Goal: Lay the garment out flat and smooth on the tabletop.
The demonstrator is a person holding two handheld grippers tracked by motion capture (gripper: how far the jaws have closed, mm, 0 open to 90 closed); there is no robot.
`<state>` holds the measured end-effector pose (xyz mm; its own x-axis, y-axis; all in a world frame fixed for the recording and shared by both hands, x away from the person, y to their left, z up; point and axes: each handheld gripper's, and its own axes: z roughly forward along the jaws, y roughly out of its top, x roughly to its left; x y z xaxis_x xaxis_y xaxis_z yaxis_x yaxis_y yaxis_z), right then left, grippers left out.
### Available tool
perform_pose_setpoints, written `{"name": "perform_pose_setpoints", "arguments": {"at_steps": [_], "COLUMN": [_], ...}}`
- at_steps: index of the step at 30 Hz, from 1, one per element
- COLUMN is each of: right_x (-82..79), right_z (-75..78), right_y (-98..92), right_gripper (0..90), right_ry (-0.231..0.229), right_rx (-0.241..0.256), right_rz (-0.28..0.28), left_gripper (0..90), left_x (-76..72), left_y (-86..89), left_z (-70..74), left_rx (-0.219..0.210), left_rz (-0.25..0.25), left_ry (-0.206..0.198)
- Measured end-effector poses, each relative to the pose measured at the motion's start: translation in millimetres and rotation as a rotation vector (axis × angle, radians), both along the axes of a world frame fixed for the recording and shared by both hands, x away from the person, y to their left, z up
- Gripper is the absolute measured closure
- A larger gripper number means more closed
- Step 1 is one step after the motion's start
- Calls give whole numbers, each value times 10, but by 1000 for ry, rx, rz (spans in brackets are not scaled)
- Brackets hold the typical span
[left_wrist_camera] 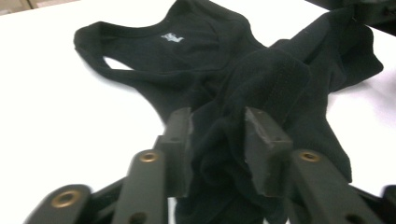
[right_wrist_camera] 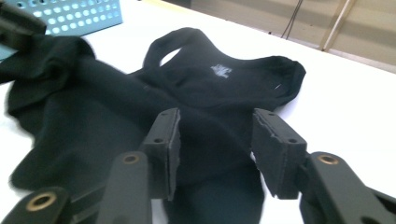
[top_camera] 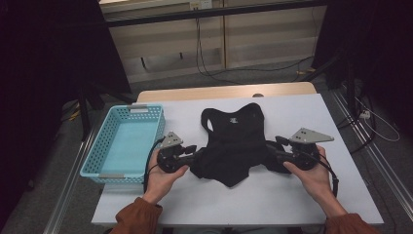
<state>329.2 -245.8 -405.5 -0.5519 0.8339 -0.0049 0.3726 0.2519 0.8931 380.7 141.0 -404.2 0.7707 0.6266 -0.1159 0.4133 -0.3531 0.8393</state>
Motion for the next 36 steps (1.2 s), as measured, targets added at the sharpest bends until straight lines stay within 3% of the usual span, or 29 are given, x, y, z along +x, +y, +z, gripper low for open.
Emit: {"name": "perform_pose_setpoints", "arguments": {"at_steps": [1, 2, 3, 5, 6, 8, 9, 12, 15, 19, 22, 23, 25, 26, 27, 31, 33, 35, 36], "right_x": [-55, -55, -72, -116, -124, -127, -120, -113, -115, -116, -118, -109, -103, -90, -74, -64, -73, -84, -91], "right_z": [-22, -22, -32, -109, -142, -175, -228, -281, -389, -460, -513, -531, -528, -529, -523, -504, -482, -438, -408], "right_y": [15, 15, 30, 179, 258, 339, 505, 658, 889, 984, 1034, 1046, 1046, 1041, 1016, 977, 956, 900, 856], "right_gripper": [609, 609, 629, 664, 665, 663, 649, 613, 533, 490, 461, 524, 569, 636, 770, 810, 814, 815, 816], "right_ry": [17, 17, 22, 71, 82, 92, 112, 130, 166, 191, 207, 195, 192, 187, 182, 191, 189, 181, 174], "right_rx": [-2, -2, -3, 4, -20, -34, -54, -74, -130, -162, -189, -191, -195, -195, -198, -188, -184, -169, -158], "right_rz": [42, 42, 62, 157, 188, 218, 273, 320, 390, 421, 435, 423, 415, 401, 383, 385, 389, 388, 380], "left_gripper": [781, 819, 819, 886, 889, 886, 825, 767, 591, 549, 521, 490, 481, 470, 446, 447, 521, 735, 763], "left_x": [2, 2, 0, -15, -29, -58, -73, -127, -178, -212, -255, -270, -288, -292, -299, -304, -290, -273, -263], "left_y": [20, 20, 20, 4, -8, -38, -50, -86, -163, -233, -277, -295, -332, -354, -388, -452, -472, -480, -476], "left_z": [1, 1, -3, 4, 15, 32, 35, 61, 49, 30, 51, 55, 50, 40, 25, -24, -62, -105, -115], "left_rx": [1, 1, 4, 6, 6, 0, -2, -11, 5, 27, 18, 20, 22, 22, 35, 56, 82, 103, 111], "left_rz": [-6, -6, -12, -22, -27, -34, -39, -72, -113, -137, -158, -165, -176, -185, -192, -203, -207, -201, -202], "left_ry": [-4, -4, -4, -9, -14, -18, -23, -34, -37, -46, -45, -46, -50, -50, -56, -41, -35, -26, -24]}}
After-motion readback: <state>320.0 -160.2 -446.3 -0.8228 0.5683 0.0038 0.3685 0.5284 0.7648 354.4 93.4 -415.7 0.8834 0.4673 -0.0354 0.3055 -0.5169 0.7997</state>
